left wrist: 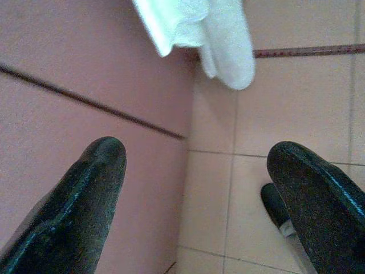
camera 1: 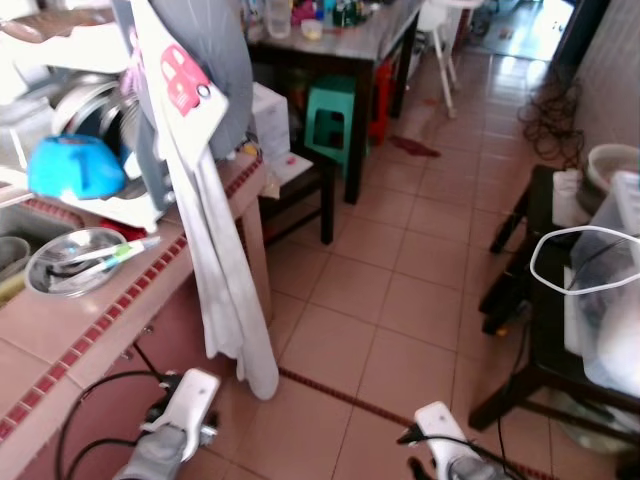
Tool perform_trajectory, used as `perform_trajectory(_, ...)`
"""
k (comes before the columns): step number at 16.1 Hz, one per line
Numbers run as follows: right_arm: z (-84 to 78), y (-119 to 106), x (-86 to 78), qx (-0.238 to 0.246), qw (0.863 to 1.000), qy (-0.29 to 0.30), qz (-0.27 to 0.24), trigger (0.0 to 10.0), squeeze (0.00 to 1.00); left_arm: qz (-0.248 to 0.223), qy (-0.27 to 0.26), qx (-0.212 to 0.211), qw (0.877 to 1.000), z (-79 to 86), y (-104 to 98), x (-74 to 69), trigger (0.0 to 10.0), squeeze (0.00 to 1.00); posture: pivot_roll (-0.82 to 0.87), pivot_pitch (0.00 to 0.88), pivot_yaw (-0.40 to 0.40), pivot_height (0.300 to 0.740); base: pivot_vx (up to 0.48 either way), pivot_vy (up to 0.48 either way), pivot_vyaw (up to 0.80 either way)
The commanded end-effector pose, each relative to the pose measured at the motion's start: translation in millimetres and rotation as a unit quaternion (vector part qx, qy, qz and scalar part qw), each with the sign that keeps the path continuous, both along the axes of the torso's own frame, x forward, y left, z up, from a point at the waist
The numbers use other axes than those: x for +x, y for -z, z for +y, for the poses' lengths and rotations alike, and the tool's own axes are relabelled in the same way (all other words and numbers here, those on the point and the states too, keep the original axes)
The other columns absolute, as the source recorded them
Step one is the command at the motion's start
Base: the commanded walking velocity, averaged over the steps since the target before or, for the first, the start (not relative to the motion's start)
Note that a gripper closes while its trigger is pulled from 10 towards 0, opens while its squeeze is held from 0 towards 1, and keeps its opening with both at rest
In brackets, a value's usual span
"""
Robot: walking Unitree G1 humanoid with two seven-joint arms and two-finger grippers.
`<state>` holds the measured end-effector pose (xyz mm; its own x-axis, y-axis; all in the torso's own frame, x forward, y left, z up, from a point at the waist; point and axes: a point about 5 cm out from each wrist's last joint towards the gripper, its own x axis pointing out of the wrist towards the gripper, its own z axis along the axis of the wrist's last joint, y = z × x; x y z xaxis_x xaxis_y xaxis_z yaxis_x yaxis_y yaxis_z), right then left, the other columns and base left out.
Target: Kitchen organization
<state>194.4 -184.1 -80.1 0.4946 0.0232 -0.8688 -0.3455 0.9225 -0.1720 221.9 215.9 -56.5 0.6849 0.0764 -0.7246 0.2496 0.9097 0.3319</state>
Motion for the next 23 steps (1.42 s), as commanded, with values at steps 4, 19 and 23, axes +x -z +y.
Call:
perform_trajectory(4, 0.5, 1, -2.4, 0.000, 1.000, 0.006, 0.003, 10.0, 0.00, 0.000, 0.008, -0.004, 1.000, -6.0, 0, 2.5, 10.0, 0.00, 0.02, 0.013, 0.012, 0.740, 0.000, -0.293, 0.00)
perform_trajectory(19, 15.7, 2, -0.4, 0.008, 1.000, 0.004, 0.000, 10.0, 0.00, 0.001, 0.010, -0.004, 1.000, -6.1, 0, 2.2, 10.0, 0.00, 0.02, 0.014, 0.015, 0.740, 0.000, -0.038, 0.00)
perform_trajectory(23, 12.6, 3, -2.2, 0.008, 1.000, 0.008, 0.002, 10.0, 0.00, 0.002, 0.013, -0.003, 1.000, -5.9, 0, 2.3, 10.0, 0.00, 0.02, 0.013, 0.017, 0.740, 0.000, 0.000, 0.00)
